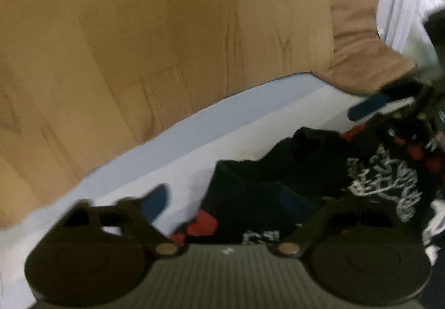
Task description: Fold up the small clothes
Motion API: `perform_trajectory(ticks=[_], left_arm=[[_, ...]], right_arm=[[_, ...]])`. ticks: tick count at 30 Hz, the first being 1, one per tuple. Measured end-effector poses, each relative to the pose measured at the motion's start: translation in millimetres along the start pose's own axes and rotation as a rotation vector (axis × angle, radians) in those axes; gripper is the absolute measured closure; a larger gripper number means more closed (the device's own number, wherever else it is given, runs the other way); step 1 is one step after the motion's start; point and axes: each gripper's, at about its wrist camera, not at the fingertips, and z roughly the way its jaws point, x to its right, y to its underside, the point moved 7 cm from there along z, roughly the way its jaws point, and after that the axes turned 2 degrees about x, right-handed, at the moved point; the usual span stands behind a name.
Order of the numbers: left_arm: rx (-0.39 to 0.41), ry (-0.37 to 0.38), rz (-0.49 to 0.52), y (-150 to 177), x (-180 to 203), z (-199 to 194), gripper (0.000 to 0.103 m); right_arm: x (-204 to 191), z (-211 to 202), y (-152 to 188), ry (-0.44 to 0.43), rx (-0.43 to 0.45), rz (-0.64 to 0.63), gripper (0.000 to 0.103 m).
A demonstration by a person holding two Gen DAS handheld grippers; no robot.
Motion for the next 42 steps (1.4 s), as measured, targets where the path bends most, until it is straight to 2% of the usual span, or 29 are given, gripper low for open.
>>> perform_trajectory(ticks=[5, 6, 7, 8, 9, 10, 11, 12, 14, 16, 22, 25, 30, 34, 37, 38, 39, 41, 42], left_arm=[[0.012, 0.077, 0.001, 0.8, -1.3, 10.7, 0.002], [0.004, 0.072, 0.012, -0.6, -4.0, 15.4, 0.007], [-0.005, 0.057, 0.029, 0.7, -4.6, 21.0, 0.01], [-0.022, 0.054, 0.034, 1.2, -5.7, 28.3, 0.019], [-0.04, 0.081, 0.024, 3.2, -4.2, 33.6, 0.029], [-0.037, 0.119, 0.003, 3.7, -2.2, 34.6, 0.039], [-0.031, 0.148, -0.011, 3.0, 0.3, 32.7, 0.058], [-0.018, 0.142, -0.009, 2.1, 3.5, 28.5, 0.072], [0.003, 0.108, 0.027, 2.0, 11.2, 19.0, 0.092], [0.026, 0.077, 0.026, 2.6, 15.6, 3.9, 0.092], [0.171, 0.092, -0.026, 11.8, 30.5, -78.3, 0.093], [0.243, 0.111, -0.039, 32.9, 48.1, -129.5, 0.092], [0.304, 0.157, -0.046, 95.0, 92.9, -192.7, 0.092], [0.303, 0.199, -0.059, 149.8, 136.3, -216.2, 0.092], [0.266, 0.226, -0.088, 182.0, 156.2, -212.8, 0.09], [0.252, 0.227, -0.102, 192.3, 159.4, -206.9, 0.086], [0.233, 0.229, -0.123, 199.7, 160.7, -201.6, 0.077], [0.217, 0.23, -0.169, 210.5, 159.7, -200.9, 0.071], [0.226, 0.236, -0.181, 212.8, 158.9, -207.2, 0.067]], right_arm=[[3.2, 20.6, -0.7, -0.063, -0.037, -0.03, 0.017], [0.0, 22.8, 1.4, -0.065, -0.03, -0.051, 0.018], [-3.9, 25.2, 1.7, -0.067, -0.026, -0.077, 0.029], [-7.6, 28.2, 1.4, -0.072, -0.03, -0.098, 0.059], [-11.8, 29.8, 2.4, -0.08, -0.041, -0.121, 0.077], [-15.6, 30.2, 5.1, -0.074, -0.053, -0.141, 0.082], [-20.3, 29.5, 5.5, -0.052, -0.042, -0.164, 0.084], [-24.8, 26.9, 5.8, -0.038, -0.032, -0.189, 0.084], [-34.9, 14.4, 6.6, -0.018, 0.006, -0.223, 0.085], [-45.6, -4.7, 4.1, -0.007, 0.056, -0.234, 0.085], [-98.3, -76.3, 24.5, -0.006, 0.159, -0.314, 0.085], [-126.3, -110.3, 56.9, -0.004, 0.177, -0.346, 0.085], [-155.8, -150.7, 128.2, -0.001, 0.185, -0.362, 0.085], [-168.2, -168.1, 189.1, 0.002, 0.184, -0.327, 0.085], [-169.9, -166.4, 226.6, 0.019, 0.186, -0.299, 0.085], [-168.8, -161.4, 238.6, 0.024, 0.174, -0.289, 0.083], [-166.9, -157.6, 243.7, 0.044, 0.162, -0.295, 0.079], [-167.0, -152.7, 253.6, 0.073, 0.164, -0.298, 0.063], [-167.3, -156.3, 255.7, 0.061, 0.172, -0.279, 0.061]])
